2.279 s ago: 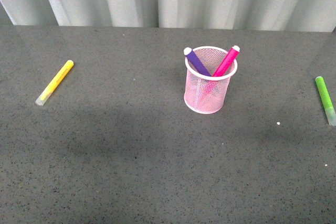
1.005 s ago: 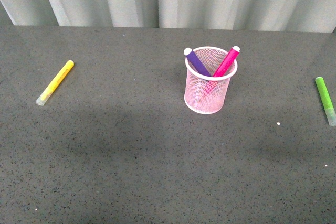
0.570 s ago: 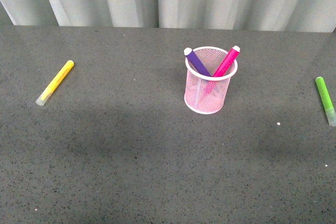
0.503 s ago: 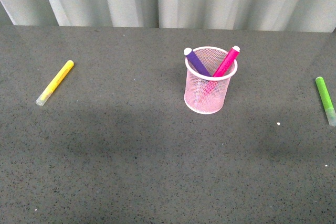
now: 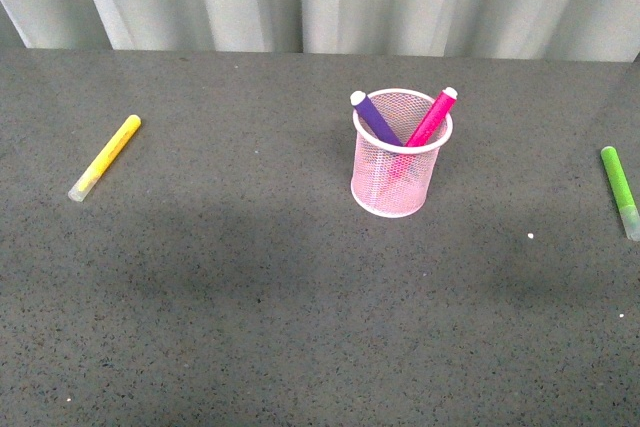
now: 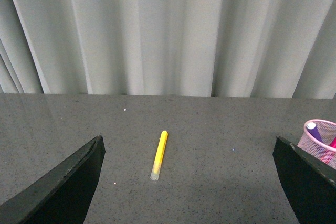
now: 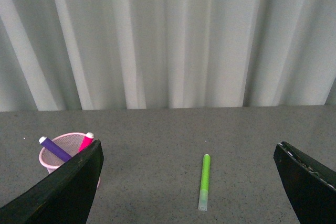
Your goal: Insert purple and pink pens into pink cup
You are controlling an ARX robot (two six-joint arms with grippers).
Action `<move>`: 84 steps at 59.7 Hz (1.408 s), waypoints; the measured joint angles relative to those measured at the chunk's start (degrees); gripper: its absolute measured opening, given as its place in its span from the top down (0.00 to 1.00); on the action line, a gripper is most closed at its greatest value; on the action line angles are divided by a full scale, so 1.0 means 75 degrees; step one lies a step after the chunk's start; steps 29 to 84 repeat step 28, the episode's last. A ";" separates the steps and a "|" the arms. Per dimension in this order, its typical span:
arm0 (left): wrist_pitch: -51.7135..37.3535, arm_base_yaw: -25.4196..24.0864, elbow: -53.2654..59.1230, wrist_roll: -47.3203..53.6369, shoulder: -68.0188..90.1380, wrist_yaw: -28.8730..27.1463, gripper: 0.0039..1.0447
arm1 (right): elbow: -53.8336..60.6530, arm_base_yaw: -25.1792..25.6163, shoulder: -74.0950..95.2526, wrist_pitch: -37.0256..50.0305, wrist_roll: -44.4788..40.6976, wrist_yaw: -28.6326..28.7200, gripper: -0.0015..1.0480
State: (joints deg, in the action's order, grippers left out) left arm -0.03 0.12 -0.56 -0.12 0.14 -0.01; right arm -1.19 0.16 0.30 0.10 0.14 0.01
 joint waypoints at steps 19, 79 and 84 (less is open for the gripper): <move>0.0000 0.0000 0.0000 0.0000 0.0000 0.0000 0.06 | 0.0000 0.0000 0.0000 0.0000 0.0000 0.0000 0.07; 0.0000 0.0000 0.0000 0.0000 0.0000 0.0000 0.06 | 0.0000 0.0000 0.0000 0.0000 0.0000 0.0000 0.07; 0.0000 0.0000 0.0000 0.0000 0.0000 0.0000 0.06 | 0.0000 0.0000 0.0000 0.0000 0.0000 0.0000 0.07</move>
